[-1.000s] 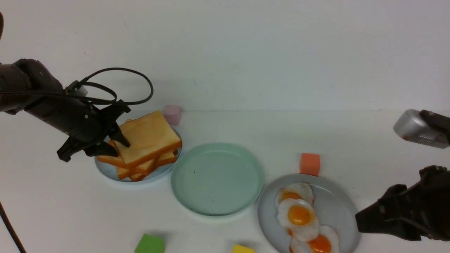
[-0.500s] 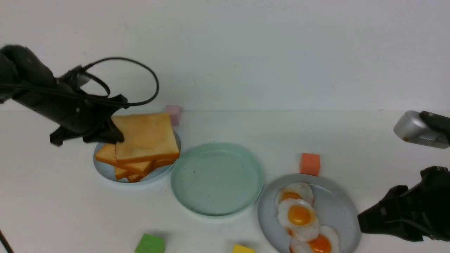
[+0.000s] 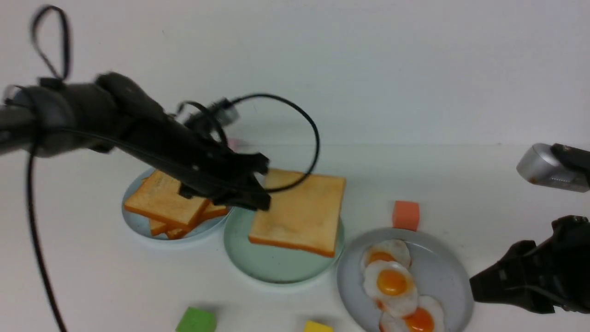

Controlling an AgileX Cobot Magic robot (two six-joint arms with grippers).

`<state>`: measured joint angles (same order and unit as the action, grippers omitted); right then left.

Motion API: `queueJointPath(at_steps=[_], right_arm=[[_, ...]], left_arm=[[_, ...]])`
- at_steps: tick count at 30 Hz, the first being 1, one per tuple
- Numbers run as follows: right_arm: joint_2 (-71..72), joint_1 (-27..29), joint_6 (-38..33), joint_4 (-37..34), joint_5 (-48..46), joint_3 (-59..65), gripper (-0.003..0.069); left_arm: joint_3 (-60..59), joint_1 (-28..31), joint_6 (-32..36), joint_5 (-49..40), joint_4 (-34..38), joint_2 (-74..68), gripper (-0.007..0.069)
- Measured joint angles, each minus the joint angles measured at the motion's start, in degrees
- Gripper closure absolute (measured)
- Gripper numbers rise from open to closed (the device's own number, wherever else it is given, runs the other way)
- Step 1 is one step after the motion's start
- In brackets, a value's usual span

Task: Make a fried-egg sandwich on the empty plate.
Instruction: Use the left arm to put a slice of bread into the empty plate in the middle, then use the right arm to grab a fried egg

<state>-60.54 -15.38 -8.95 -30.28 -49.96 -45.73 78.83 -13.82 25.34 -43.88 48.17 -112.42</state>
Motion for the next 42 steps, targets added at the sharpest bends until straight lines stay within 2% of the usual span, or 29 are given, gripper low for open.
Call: queueJointPath(at_steps=[10, 19, 26, 32, 35, 38, 42], right_arm=[[0.0, 0.0, 0.0, 0.0, 0.0, 0.0, 0.0403], [0.0, 0.0, 0.0, 0.0, -0.1, 0.0, 0.0403], [0.0, 0.0, 0.1, 0.0, -0.1, 0.0, 0.0401], [0.0, 0.0, 0.5, 1.8, 0.3, -0.1, 0.0356], [0.0, 0.0, 1.7, 4.8, 1.1, -0.6, 0.0306], [-0.2, 0.0, 2.7, 5.2, 2.0, -1.4, 0.0274], [-2.3, 0.0, 2.7, 3.0, 3.5, -1.5, 0.0263]], left_arm=[[0.0, -0.5, -4.4, 4.9, -3.3, -4.9, 0.0620], [0.0, -0.5, -13.1, 8.0, -11.9, -4.9, 0.0617], [0.0, -0.5, -14.4, 7.4, -12.4, -4.9, 0.0589], [0.0, -0.5, -14.6, 4.9, -12.8, -4.4, 0.0471], [0.0, -0.5, -14.6, 4.0, -14.6, -2.1, 0.0359], [0.0, -0.5, -14.9, 2.8, -17.4, 1.5, 0.0285], [0.0, -0.5, -16.3, 0.7, -21.3, 6.5, 0.0261]])
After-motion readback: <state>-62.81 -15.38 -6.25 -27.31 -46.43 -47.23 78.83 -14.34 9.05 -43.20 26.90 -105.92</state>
